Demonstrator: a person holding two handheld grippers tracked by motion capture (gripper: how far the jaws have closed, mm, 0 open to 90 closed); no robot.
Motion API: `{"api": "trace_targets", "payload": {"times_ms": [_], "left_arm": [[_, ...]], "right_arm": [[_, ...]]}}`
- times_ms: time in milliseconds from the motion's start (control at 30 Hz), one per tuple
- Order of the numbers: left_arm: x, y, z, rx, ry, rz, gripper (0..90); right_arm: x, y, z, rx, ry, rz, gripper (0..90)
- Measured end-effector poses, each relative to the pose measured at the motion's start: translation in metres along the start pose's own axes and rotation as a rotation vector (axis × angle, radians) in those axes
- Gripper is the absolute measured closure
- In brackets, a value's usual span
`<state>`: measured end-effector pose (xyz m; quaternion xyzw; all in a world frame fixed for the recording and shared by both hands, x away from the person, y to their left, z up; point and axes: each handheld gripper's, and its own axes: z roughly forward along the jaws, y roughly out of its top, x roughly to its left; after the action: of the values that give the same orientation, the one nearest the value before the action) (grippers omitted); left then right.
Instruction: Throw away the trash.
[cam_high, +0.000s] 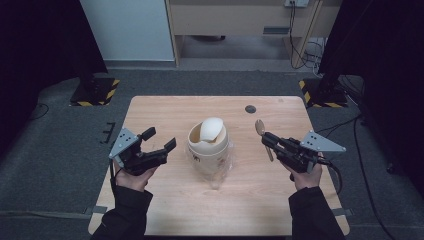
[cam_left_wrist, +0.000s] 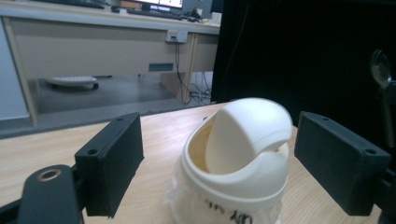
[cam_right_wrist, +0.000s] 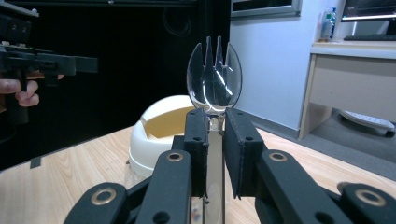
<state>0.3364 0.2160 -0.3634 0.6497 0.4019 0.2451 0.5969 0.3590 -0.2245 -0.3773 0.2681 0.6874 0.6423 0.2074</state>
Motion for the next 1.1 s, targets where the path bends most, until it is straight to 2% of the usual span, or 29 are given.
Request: {"api": "trace_targets", "payload": {"times_ms": [200,300,467,900,1100], "left_arm": [[-0.015,0.011,0.009,-0.016,-0.032,0.01,15.6],[-0.024,0.016,0.014,-0.022,-0.05,0.019,16.6],[-0.039,0.022,0.025,-0.02,-0.077,0.026,17.8],[-0.075,0.025,0.055,-0.015,-0.15,0.042,23.9],[-0.089,0.023,0.067,-0.003,-0.186,0.029,26.1]], "right_arm": [[0.006,0.002,0.006,-0.016,0.027,0.005,79.7],[0.01,0.001,0.009,-0.004,0.034,-0.009,79.7],[0.013,-0.002,0.012,0.001,0.047,-0.006,79.7],[0.019,-0.004,0.013,0.003,0.07,-0.009,79.7],[0.021,-0.006,0.015,0.008,0.077,-0.008,79.7]]}}
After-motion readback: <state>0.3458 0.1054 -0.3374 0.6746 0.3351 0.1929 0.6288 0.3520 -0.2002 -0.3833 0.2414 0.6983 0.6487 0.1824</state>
